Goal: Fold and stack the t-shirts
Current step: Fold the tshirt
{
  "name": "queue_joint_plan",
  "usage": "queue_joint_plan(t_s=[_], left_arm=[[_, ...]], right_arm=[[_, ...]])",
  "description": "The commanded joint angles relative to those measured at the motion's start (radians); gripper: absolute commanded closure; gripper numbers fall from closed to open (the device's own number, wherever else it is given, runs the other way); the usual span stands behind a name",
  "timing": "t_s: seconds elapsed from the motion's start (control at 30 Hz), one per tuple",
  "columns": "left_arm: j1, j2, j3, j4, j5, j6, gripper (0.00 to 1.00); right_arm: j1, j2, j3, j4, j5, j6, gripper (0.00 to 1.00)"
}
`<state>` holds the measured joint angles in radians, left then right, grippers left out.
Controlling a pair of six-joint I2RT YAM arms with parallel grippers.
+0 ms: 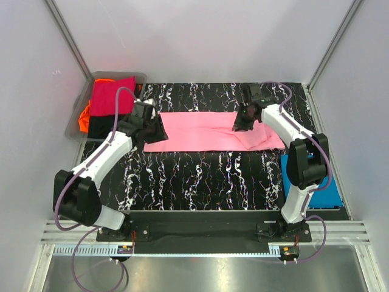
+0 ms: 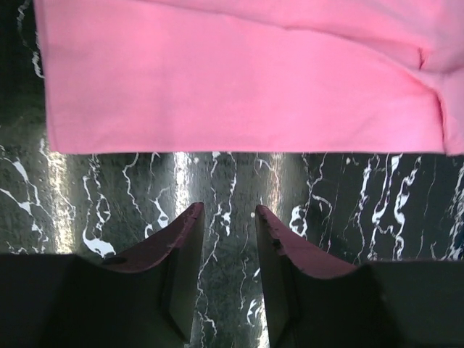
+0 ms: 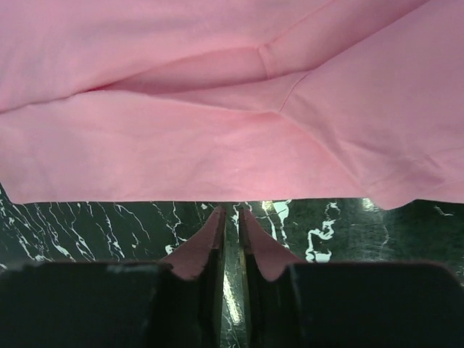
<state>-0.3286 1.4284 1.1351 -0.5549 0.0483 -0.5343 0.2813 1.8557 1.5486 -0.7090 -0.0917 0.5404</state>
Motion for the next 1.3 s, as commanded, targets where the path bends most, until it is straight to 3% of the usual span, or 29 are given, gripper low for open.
queue_joint_plan(t_s=[0.0, 0.23, 0.43, 1.27], left_arm=[[-0.024, 0.024, -0.002, 0.041, -0.008, 0.037, 0.62], [-0.032, 0.28, 0.138, 0.033, 0.031, 0.105, 0.7], [-0.017, 0.43, 0.265, 0.013, 0.068, 0.116, 0.71], [0.059, 0.544, 0.154, -0.053, 0.136, 0.046, 0.73]], right_arm=[[0.041, -0.03, -0.045, 0.101, 0.01, 0.053, 0.83], [0.116, 0.052, -0.062, 0.167, 0.138, 0.029, 1.0], [0.117, 0.14, -0.024, 0.187, 0.164, 0.046, 1.0], [0.082, 0.315, 0.172, 0.187, 0.27, -0.03, 1.0]])
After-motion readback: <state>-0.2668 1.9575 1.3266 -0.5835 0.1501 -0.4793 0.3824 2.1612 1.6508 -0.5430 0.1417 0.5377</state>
